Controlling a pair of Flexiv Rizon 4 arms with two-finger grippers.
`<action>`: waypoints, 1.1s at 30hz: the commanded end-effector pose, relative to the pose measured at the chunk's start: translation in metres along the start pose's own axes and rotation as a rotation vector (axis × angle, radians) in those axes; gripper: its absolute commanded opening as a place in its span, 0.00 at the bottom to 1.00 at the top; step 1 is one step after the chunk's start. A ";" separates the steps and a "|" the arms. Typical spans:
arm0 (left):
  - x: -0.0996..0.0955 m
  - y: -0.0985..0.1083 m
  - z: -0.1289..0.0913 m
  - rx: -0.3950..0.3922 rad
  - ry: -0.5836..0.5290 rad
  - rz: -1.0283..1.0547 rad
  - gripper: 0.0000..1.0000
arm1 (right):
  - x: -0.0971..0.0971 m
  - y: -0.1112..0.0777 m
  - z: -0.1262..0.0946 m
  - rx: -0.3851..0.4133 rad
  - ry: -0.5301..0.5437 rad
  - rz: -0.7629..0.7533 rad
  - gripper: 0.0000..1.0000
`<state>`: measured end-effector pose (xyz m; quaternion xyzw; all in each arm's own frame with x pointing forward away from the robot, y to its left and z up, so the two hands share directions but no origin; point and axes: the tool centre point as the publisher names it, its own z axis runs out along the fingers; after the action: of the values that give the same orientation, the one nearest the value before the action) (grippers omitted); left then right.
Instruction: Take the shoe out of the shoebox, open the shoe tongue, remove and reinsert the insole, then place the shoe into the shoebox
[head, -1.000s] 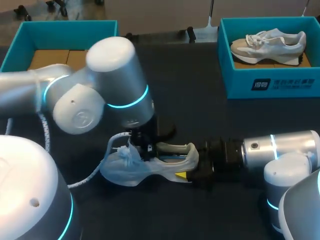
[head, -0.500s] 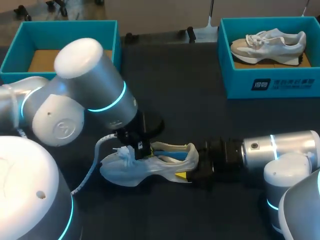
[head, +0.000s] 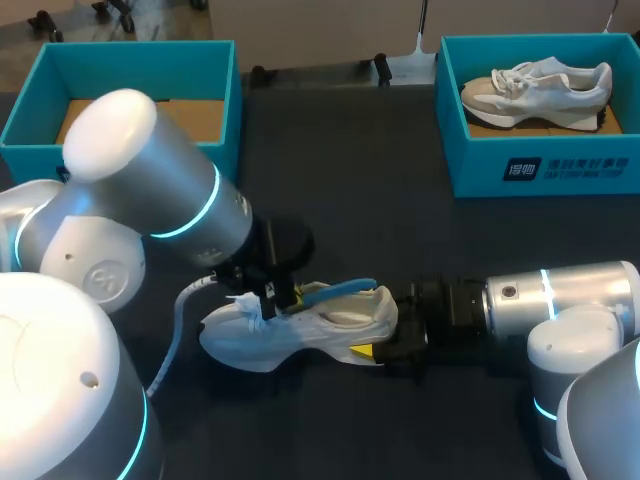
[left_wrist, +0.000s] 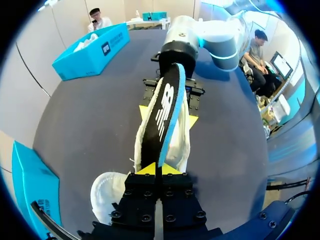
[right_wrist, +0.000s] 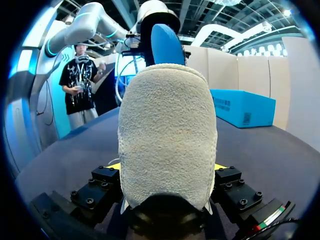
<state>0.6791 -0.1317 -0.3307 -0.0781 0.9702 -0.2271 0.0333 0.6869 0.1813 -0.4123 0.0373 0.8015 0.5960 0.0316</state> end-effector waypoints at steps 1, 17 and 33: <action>0.004 -0.014 0.002 -0.013 -0.017 0.024 0.00 | 0.001 0.002 0.001 0.006 0.000 0.001 0.00; 0.003 -0.051 0.012 -0.035 -0.067 0.080 1.00 | 0.001 0.002 0.001 0.006 0.000 0.001 0.00; 0.017 -0.062 -0.013 -0.006 -0.169 0.143 1.00 | 0.001 0.002 0.001 0.006 0.000 0.001 0.00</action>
<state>0.6759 -0.1856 -0.2964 -0.0247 0.9682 -0.2173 0.1218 0.6868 0.1812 -0.4126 0.0372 0.8016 0.5958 0.0315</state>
